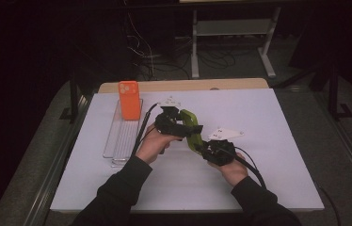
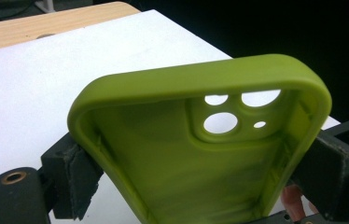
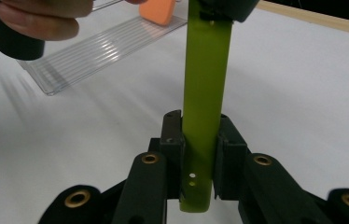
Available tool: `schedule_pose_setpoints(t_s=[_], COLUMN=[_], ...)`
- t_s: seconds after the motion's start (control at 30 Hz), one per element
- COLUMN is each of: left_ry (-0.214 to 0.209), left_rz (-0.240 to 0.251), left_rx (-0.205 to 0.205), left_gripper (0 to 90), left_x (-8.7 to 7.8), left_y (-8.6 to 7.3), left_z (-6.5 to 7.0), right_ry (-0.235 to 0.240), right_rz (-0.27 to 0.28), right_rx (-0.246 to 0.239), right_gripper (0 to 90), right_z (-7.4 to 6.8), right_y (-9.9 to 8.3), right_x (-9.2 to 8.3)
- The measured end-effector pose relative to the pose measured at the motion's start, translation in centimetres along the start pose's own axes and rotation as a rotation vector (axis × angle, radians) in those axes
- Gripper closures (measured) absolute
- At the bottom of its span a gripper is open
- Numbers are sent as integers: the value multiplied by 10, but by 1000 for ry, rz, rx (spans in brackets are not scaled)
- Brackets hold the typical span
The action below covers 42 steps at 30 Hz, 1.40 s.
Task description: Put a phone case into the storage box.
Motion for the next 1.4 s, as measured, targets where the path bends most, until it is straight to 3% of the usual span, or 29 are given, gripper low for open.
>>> schedule_pose_setpoints(t_s=[0.23,0.43,0.6,0.87,1.13,1.4], left_ry=[36,82,126,211,292,372], left_rz=[-10,-2,0,16,63,72], left_rx=[8,26,46,60,39,29], left_gripper=[132,134,135,135,136,136], left_x=[-8,-24,-41,-78,-117,-147], left_y=[5,17,32,54,67,70], left_z=[-5,-12,-19,-38,-59,-81], right_ry=[5,-11,12,34,6,-14], right_rz=[-55,-94,-110,-110,-128,-131], right_rx=[-7,-23,-5,-35,-50,-42], right_gripper=[497,317,178,2,0,0], right_z=[4,22,34,45,51,55], right_y=[-6,-15,-23,-41,-58,-67], right_x=[-2,-14,-22,-34,-41,-48])
Point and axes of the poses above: each handheld gripper's, and its own axes: x roughly forward along the jaws, y roughly out of its top, z roughly to its right, the point moved 8 cm from there along x, roughly forward along the jaws, and after that the axes turned 8 degrees about -y, right-handed, at the moved point
